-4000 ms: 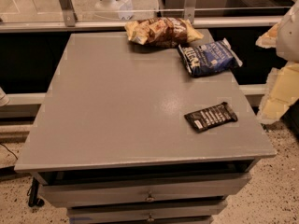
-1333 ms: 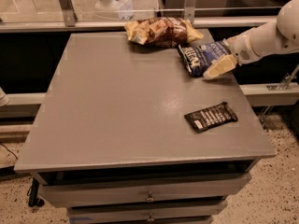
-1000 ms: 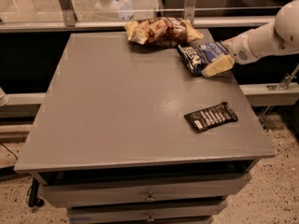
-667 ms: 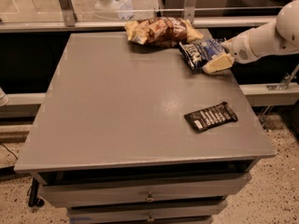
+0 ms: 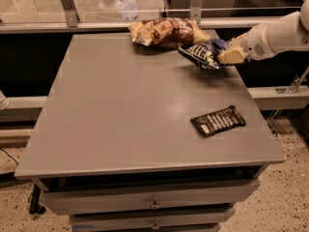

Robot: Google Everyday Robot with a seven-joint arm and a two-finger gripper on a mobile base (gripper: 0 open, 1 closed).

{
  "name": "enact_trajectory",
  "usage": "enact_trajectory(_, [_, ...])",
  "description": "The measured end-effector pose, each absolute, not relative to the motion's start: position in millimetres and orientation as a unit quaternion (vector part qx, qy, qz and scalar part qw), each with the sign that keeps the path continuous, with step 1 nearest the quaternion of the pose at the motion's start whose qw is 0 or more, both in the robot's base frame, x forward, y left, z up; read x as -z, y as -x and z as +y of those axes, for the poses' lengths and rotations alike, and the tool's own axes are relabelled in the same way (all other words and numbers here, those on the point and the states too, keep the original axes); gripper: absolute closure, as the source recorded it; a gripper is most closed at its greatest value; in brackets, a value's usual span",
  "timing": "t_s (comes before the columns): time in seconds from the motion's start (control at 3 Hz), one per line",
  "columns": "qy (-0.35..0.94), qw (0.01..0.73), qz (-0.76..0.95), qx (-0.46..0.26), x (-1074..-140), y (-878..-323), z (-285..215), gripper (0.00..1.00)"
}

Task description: Pick blue chip bag

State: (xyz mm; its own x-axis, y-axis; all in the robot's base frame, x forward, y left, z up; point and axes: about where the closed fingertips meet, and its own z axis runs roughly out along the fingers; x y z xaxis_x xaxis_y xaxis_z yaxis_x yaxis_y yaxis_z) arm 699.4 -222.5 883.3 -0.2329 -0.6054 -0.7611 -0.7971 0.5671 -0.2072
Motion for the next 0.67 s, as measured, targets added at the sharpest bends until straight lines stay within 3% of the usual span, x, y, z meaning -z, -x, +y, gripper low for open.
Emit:
enact_trajectory(0.33, [0.456,0.440,0.761,-0.141,-914,-678,-215,1.00])
enact_trajectory(0.67, [0.455,0.465,0.744,-0.152,-954,-661,-216,1.00])
